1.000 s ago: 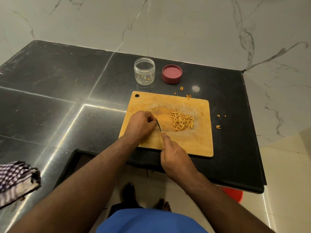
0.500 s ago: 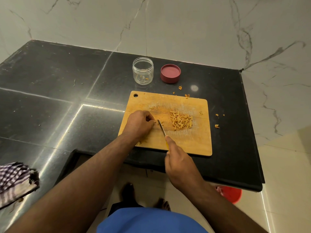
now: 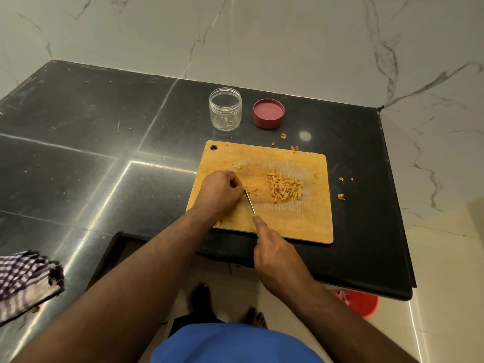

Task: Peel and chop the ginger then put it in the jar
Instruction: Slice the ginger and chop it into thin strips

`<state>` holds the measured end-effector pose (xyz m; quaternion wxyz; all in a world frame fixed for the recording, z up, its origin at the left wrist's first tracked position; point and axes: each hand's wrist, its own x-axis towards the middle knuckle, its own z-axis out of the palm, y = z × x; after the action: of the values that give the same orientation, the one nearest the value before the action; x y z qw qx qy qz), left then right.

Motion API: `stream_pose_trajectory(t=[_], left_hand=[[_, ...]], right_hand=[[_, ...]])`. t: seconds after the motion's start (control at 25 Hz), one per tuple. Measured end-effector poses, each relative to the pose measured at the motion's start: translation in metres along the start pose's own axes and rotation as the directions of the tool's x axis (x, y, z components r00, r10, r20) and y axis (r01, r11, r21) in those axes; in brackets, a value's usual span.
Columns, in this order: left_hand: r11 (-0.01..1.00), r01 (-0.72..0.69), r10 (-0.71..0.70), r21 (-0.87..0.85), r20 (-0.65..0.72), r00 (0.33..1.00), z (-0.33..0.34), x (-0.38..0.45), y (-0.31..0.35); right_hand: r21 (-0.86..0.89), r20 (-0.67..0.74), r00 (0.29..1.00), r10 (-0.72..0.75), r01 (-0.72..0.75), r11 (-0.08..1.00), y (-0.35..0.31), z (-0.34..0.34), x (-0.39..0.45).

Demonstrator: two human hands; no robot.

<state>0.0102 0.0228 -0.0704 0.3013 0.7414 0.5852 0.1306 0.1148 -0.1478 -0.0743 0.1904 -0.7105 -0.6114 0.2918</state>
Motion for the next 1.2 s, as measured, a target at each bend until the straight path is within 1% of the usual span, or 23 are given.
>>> stream_pose_trajectory(t=[0.08,0.16,0.28,0.4,0.56,0.64,0.76,0.84,1.04,1.12,1.2], left_hand=[[1.000,-0.003,0.003,-0.008,0.006,1.000,0.000,0.000,-0.002],[1.000,-0.010,0.011,-0.007,0.020,1.000,-0.001,0.000,-0.002],[1.000,-0.010,0.010,-0.004,0.031,0.999,-0.002,0.002,-0.002],[1.000,-0.001,0.001,0.002,0.031,1.000,-0.003,0.002,-0.001],[1.000,0.013,-0.013,0.004,0.035,0.999,-0.005,0.003,0.000],[1.000,0.027,-0.027,0.009,0.042,0.999,-0.006,0.005,0.002],[0.998,0.058,-0.058,0.003,0.055,0.997,-0.006,0.009,0.004],[0.998,0.065,-0.065,-0.002,0.064,0.996,-0.006,0.010,0.004],[0.997,0.059,-0.053,-0.042,0.124,0.991,-0.014,0.006,0.005],[0.994,0.080,-0.067,-0.075,0.163,0.984,-0.024,0.006,0.003],[0.993,0.091,-0.076,-0.082,0.167,0.983,-0.032,0.004,-0.001]], right_hand=[[0.016,-0.019,1.000,-0.012,0.013,1.000,0.001,-0.003,-0.015],[0.044,-0.071,0.997,-0.034,0.037,0.998,0.002,-0.007,-0.017],[0.011,-0.114,0.988,-0.101,0.103,0.995,-0.001,-0.008,-0.003],[0.037,-0.096,0.991,-0.096,0.100,0.994,-0.003,-0.003,0.012],[0.020,-0.013,1.000,-0.027,0.027,0.999,-0.003,0.000,0.021],[-0.034,-0.002,1.000,-0.022,0.022,0.999,-0.002,0.001,0.022],[-0.008,-0.001,1.000,-0.014,0.014,1.000,0.004,0.000,0.009],[0.001,-0.025,0.999,-0.031,0.031,1.000,0.007,0.002,-0.005],[0.038,-0.146,0.988,-0.054,0.060,0.997,0.015,-0.008,-0.014],[0.067,-0.152,0.986,-0.066,0.077,0.995,0.013,-0.010,-0.010],[0.049,-0.131,0.988,-0.088,0.095,0.994,0.007,-0.008,-0.004]])
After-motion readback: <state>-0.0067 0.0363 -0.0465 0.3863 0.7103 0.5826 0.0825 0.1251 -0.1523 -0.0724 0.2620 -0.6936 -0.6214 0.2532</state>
